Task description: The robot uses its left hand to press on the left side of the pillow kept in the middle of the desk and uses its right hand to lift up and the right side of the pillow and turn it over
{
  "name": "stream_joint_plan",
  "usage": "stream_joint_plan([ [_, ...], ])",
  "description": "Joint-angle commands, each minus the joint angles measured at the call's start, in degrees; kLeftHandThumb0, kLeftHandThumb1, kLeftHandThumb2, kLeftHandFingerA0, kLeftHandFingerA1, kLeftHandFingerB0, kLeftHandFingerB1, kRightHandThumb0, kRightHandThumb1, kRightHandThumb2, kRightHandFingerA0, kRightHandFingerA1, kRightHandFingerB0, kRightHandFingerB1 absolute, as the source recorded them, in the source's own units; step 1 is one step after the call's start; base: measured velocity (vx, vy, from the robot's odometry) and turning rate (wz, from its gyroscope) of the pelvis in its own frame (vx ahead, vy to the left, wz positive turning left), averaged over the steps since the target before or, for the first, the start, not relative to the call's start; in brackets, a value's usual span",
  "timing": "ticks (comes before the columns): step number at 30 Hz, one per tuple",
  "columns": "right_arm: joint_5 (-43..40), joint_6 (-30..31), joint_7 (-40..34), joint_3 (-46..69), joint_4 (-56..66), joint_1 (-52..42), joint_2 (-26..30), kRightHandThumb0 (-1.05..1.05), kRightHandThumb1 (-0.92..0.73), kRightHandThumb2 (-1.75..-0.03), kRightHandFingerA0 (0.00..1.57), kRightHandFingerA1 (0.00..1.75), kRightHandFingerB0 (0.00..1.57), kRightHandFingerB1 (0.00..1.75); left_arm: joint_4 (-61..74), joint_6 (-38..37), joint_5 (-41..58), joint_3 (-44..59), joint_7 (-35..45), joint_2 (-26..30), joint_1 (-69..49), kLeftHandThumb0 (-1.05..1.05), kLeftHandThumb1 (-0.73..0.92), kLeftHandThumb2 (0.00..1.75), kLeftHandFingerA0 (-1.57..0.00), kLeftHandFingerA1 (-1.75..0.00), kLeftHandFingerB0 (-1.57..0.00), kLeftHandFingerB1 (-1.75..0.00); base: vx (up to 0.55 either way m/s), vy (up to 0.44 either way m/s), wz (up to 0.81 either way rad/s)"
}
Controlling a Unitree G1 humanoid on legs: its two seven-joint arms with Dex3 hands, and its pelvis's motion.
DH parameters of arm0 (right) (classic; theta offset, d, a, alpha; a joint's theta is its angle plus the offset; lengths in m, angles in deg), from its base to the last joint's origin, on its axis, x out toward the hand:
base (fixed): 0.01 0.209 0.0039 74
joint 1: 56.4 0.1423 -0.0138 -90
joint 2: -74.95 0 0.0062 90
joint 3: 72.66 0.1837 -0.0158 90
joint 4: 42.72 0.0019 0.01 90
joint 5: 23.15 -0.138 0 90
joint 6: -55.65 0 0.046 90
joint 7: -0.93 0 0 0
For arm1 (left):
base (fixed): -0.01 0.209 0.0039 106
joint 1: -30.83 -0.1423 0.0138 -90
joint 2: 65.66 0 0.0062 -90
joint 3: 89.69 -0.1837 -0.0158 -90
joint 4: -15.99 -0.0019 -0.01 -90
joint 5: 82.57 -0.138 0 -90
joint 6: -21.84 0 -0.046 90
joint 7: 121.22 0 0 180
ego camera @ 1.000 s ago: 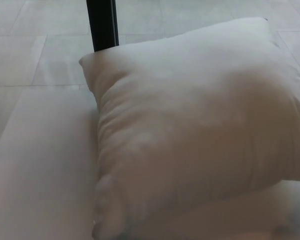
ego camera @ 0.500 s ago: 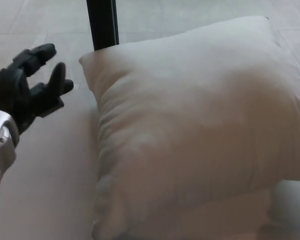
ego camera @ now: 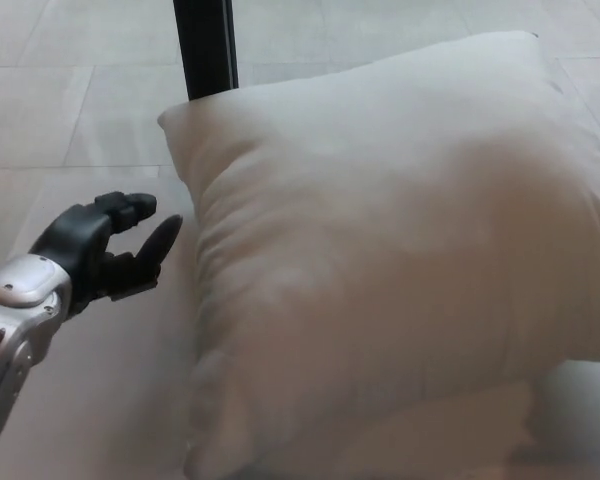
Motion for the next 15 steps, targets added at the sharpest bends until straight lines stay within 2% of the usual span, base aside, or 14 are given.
stream_joint_plan([
  [1, 3.01, 1.18, -0.42, -2.1, 0.12, -1.35, -1.94, -0.9, -0.84, -0.66, 0.46, 0.43, 0.3, 0.3, -1.39, 8.98, -1.3, -2.19, 4.78, 0.75, 2.27, -1.03, 0.85, 0.66, -0.27, -0.55, 0.0, -0.16, 0.0, 0.0, 0.0],
  [2, 2.85, 1.28, -0.35, -3.12, 2.33, -1.72, -3.57, -0.92, -0.85, -0.66, 0.51, 0.43, 0.34, 0.31, -1.54, 10.03, -0.47, -0.9, 3.34, -1.37, 2.66, -0.94, 0.62, 1.05, -0.19, -0.59, -0.02, -0.11, 0.0, 0.0, 0.0],
  [3, 1.9, 1.81, 0.53, -5.01, 6.47, -2.04, -6.22, -0.94, -0.86, -0.67, 0.51, 0.43, 0.34, 0.32, -2.04, 9.63, 1.03, 0.84, 2.44, -4.45, 2.7, -0.92, 0.62, 1.05, -0.18, -0.58, 0.0, -0.1, 0.0, 0.0, 0.0],
  [4, 1.88, 1.96, 0.61, -5.13, 7.03, -2.14, -6.5, -0.94, -0.86, -0.67, 0.51, 0.43, 0.34, 0.32, -2.07, 9.73, 0.93, 1.12, 2.51, -4.84, 2.71, -0.92, 0.62, 1.05, -0.18, -0.58, 0.0, -0.1, 0.0, 0.0, 0.0],
  [5, 2.1, 2.81, 0.06, -5.96, 8.47, -1.86, -7.66, -1.03, -0.73, -1.12, 0.52, 0.55, 0.28, 0.44, -2.52, 9.6, 0.33, 0.93, 2.27, -5.97, 3.04, -1.03, 0.7, 1.1, -0.32, -0.63, 0.0, 0.0, 0.0, 0.0, 0.0],
  [6, 1.81, 3.48, 1.4, -7.54, 10.32, -1.54, -8.69, -0.97, -0.87, -0.67, 0.53, 0.43, 0.32, 0.31, -2.38, 9.34, 0.82, 2.4, 0.88, -8.63, 2.78, -0.9, 0.61, 1.04, -0.18, -0.59, 0.0, -0.11, 0.0, 0.0, 0.0],
  [8, 0.95, 4.57, 2.71, -8.48, 12.32, -1.13, -9.86, -0.95, -0.87, -0.67, 0.5, 0.42, 0.29, 0.3, -2.13, 8.63, 0.1, 2.84, 0.2, -10.98, 2.68, -0.93, 0.64, 1.07, -0.17, -0.58, 0.0, -0.08, 0.0, 0.0, 0.0],
  [9, 1.17, 4.69, 2.82, -8.98, 12.73, -0.88, -10.33, -0.95, -0.88, -0.67, 0.49, 0.42, 0.28, 0.3, -2.17, 8.52, -0.86, 2.76, -0.37, -12.17, 3.03, -0.97, 0.86, 0.67, -0.21, -0.52, 0.0, -0.07, 0.0, 0.0, 0.0],
  [13, 1.51, 5.57, 2.77, -10.19, 12.94, 1.12, -12.44, -0.94, -0.88, -0.67, 0.47, 0.43, 0.27, 0.3, -2.33, 9.69, -2.18, 3.85, -2.99, -17.11, 5.59, -0.97, 0.87, 0.66, -0.21, -0.51, 0.0, -0.02, 0.0, 0.0, 0.0],
  [14, 1.57, 5.56, 2.34, -9.96, 12.47, 1.61, -13.08, -0.96, -0.88, -0.67, 0.48, 0.45, 0.28, 0.3, -2.93, 9.99, -2.21, 4.47, -3.27, -17.99, 6.17, -0.96, 0.66, 1.07, -0.16, -0.56, 0.0, -0.05, 0.0, 0.0, 0.0],
  [15, 1.57, 5.94, 1.73, -9.55, 12.38, 1.9, -13.96, -0.97, -0.87, -0.67, 0.48, 0.45, 0.29, 0.31, -3.26, 10.42, -2.46, 4.92, -3.66, -18.85, 6.43, -1.03, 0.85, 0.67, -0.28, -0.52, 0.0, -0.01, 0.0, 0.0, 0.0],
])
